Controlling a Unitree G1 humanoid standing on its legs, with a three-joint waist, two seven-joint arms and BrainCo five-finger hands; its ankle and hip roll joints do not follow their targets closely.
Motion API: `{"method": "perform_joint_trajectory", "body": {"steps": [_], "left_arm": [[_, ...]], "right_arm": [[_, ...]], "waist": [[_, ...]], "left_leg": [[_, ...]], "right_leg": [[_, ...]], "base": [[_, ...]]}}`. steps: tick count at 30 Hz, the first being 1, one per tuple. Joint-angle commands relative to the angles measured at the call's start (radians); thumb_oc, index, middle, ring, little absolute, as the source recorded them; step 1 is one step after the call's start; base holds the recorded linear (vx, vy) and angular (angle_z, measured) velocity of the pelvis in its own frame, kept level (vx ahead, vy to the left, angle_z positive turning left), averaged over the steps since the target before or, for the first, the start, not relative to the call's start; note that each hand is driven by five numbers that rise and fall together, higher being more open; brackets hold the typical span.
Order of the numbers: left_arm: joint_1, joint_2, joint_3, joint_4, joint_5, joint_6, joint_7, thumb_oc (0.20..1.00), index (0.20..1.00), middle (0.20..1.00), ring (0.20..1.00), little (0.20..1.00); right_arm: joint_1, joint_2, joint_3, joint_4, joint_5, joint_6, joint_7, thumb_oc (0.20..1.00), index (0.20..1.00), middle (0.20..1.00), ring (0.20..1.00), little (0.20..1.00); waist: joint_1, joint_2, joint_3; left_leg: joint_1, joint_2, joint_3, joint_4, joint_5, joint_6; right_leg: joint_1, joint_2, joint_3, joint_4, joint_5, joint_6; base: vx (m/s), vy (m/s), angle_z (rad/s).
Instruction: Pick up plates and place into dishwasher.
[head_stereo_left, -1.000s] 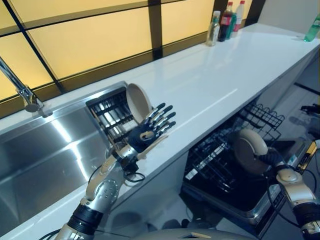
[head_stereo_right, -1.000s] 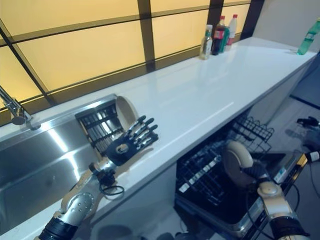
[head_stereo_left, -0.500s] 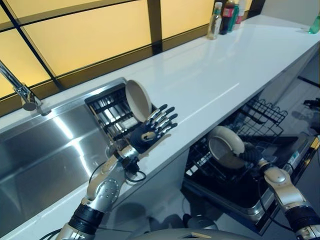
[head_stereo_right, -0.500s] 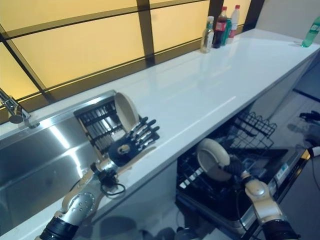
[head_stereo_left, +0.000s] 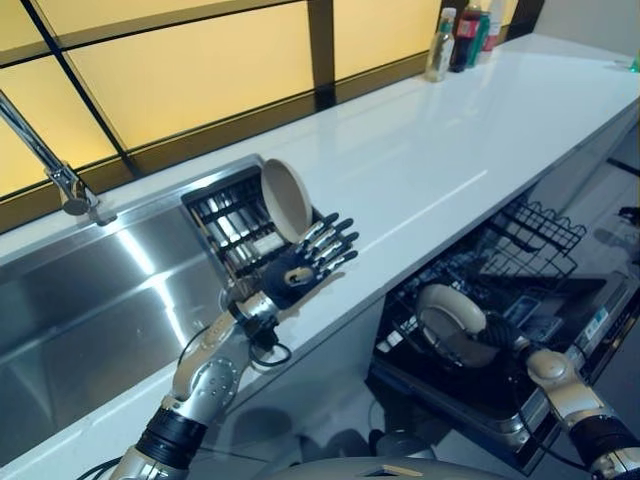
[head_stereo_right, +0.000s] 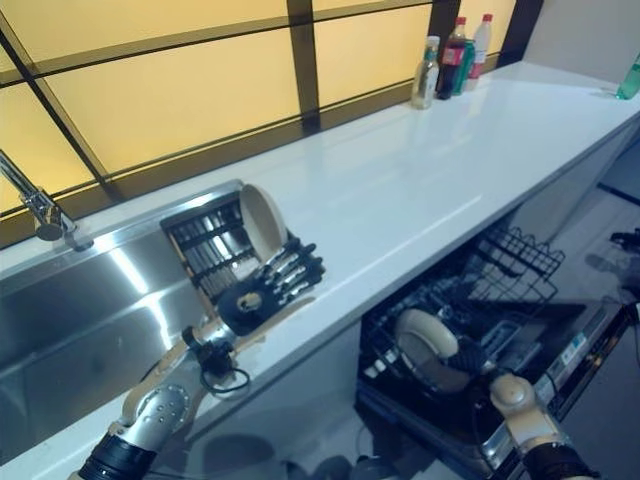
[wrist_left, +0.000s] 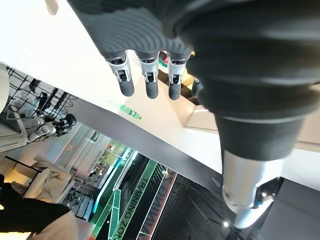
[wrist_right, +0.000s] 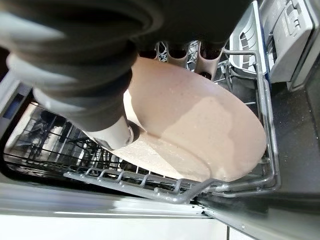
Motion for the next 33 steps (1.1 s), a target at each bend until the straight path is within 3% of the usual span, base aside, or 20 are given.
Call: {"method": "perform_joint_trajectory", "body": {"steps": [1,7,19,27,33], "left_arm": [[-0.027,0.010,-0.032,-0.024,-0.041,-0.028,-0.029,1.000,1.000,1.000,1.000,1.000],[-0.031,0.014,-0.052,-0.027,-0.051,-0.035,-0.026,1.000,1.000,1.000,1.000,1.000],[-0.032,0.019,-0.063,-0.023,-0.052,-0.040,-0.038,1.000,1.000,1.000,1.000,1.000],[-0.036,0.012,-0.083,-0.008,-0.078,-0.029,-0.029,1.000,1.000,1.000,1.000,1.000],[-0.047,0.005,-0.119,0.025,-0.082,-0.077,-0.004,1.000,1.000,1.000,1.000,1.000]], "right_arm": [[-0.083,0.004,0.025,0.086,-0.062,-0.041,-0.062,0.200,0.200,0.200,0.200,0.200],[-0.118,0.027,0.042,0.143,-0.055,-0.036,-0.118,0.200,0.200,0.200,0.200,0.200],[-0.150,0.029,0.059,0.191,-0.026,-0.010,-0.134,0.200,0.200,0.200,0.200,0.200],[-0.144,0.037,0.062,0.145,-0.035,0.012,-0.131,0.200,0.200,0.200,0.200,0.200],[-0.152,0.044,0.076,0.173,-0.059,0.021,-0.138,0.200,0.200,0.200,0.200,0.200]], "waist": [[0.046,-0.033,-0.027],[0.055,-0.024,-0.025],[0.065,-0.023,-0.026],[0.045,-0.025,-0.018],[0.028,-0.033,-0.006]], "left_leg": [[-0.039,0.027,0.019,0.214,-0.210,0.067],[-0.035,0.028,0.012,0.215,-0.211,0.067],[-0.032,0.027,0.004,0.218,-0.215,0.065],[-0.029,0.023,0.011,0.232,-0.226,0.073],[-0.048,0.024,0.028,0.262,-0.232,0.080]], "right_leg": [[-0.212,-0.051,-0.021,0.107,0.112,0.099],[-0.207,-0.053,-0.024,0.106,0.109,0.097],[-0.204,-0.053,-0.027,0.105,0.107,0.096],[-0.220,-0.061,-0.022,0.116,0.118,0.101],[-0.238,-0.071,-0.019,0.125,0.128,0.104]], "base": [[0.02,-0.009,0.03],[0.01,0.002,0.01],[0.00,0.000,0.00],[0.00,0.002,0.00],[0.00,-0.006,-0.04]]}}
